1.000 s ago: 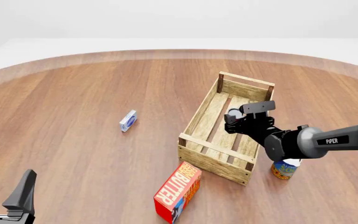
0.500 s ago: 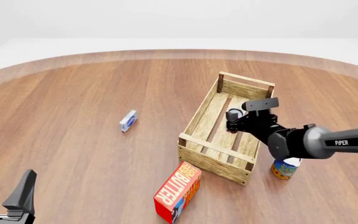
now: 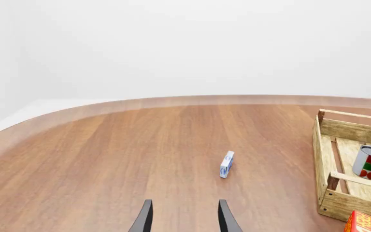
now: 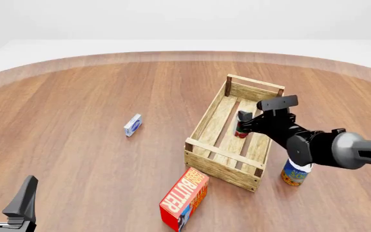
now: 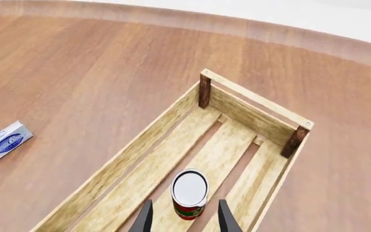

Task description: Pick up the tomato sauce, and put it in the wooden tray.

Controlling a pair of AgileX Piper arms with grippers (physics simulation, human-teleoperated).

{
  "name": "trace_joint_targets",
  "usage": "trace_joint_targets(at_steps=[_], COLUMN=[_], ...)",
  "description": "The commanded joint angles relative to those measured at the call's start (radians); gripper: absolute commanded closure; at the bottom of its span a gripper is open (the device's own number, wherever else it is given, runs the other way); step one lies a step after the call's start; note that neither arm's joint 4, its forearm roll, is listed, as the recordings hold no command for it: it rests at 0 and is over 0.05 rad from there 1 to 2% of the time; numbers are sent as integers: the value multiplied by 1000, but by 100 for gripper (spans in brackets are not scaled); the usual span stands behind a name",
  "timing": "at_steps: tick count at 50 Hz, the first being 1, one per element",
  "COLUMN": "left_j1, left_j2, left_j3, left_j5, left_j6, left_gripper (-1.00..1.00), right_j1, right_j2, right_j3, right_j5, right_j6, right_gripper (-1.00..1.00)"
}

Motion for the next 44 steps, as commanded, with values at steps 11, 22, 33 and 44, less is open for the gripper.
trace_joint_targets(at_steps=[11, 22, 33, 44], left_j1=[0, 0, 0, 0], left_j2=[0, 0, 0, 0], left_j3=[0, 0, 0, 0], left_j5=[0, 0, 0, 0], left_j6=[0, 0, 0, 0], left_gripper=[-100, -100, -100, -100], right_j1=[-2, -3, 5, 9], right_j2=[-147, -224, -297, -372], right_j3=[35, 57, 65, 79], right_j5=[75, 118, 166, 201], right_j6=[-24, -34, -49, -55], right_gripper=[-100, -100, -100, -100])
